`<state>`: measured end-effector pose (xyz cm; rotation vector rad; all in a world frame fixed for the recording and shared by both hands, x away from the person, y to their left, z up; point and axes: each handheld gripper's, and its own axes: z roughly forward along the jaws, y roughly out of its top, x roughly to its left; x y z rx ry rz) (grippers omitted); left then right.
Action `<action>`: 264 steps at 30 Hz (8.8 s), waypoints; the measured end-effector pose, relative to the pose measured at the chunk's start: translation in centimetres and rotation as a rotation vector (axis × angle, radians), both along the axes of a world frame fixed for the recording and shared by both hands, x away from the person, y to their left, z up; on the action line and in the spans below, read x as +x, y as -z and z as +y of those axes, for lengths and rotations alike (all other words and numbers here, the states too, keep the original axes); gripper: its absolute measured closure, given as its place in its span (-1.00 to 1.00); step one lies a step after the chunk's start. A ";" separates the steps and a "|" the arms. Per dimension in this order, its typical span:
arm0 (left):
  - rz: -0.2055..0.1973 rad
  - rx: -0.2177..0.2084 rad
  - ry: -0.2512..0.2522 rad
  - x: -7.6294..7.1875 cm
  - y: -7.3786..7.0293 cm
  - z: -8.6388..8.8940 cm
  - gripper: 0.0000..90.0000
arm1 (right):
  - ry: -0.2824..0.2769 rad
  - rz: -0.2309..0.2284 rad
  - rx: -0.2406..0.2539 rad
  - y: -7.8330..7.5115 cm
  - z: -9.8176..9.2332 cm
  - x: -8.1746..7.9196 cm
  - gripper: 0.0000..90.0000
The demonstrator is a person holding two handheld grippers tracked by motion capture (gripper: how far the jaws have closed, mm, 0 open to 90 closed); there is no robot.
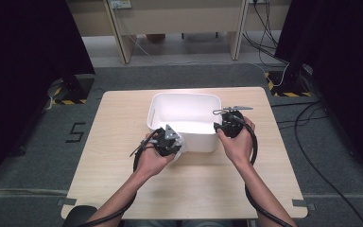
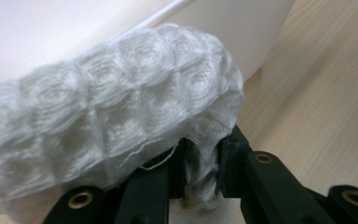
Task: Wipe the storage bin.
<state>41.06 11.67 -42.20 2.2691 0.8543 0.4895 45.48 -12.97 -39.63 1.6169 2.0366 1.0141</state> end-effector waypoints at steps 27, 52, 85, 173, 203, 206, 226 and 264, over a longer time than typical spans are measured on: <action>-0.010 0.001 0.006 0.0 -0.7 -0.8 0.69 | 0.000 -0.003 -0.005 0.0 0.1 0.0 0.53; 0.005 0.006 -0.006 0.1 0.2 -1.3 0.70 | -0.003 -0.006 -0.008 0.0 0.1 0.0 0.51; 0.050 0.028 -0.006 0.6 3.1 -2.1 0.70 | -0.004 -0.006 -0.007 0.0 0.1 0.0 0.50; -0.013 -0.028 0.020 -0.1 -0.9 -3.0 0.69 | -0.006 -0.004 -0.008 0.0 0.1 0.0 0.49; -0.009 -0.028 0.038 0.0 -0.8 -4.2 0.69 | -0.005 -0.005 -0.007 0.0 0.1 0.0 0.49; -0.011 -0.029 0.037 0.0 -0.7 -4.2 0.69 | -0.005 -0.005 -0.007 0.0 0.1 0.0 0.50; -0.019 -0.016 0.047 -0.1 0.2 -4.8 0.68 | -0.004 -0.005 -0.006 0.0 0.1 0.0 0.49; 0.024 0.017 0.051 0.3 3.3 -5.7 0.69 | -0.005 -0.007 -0.008 0.0 0.1 0.0 0.49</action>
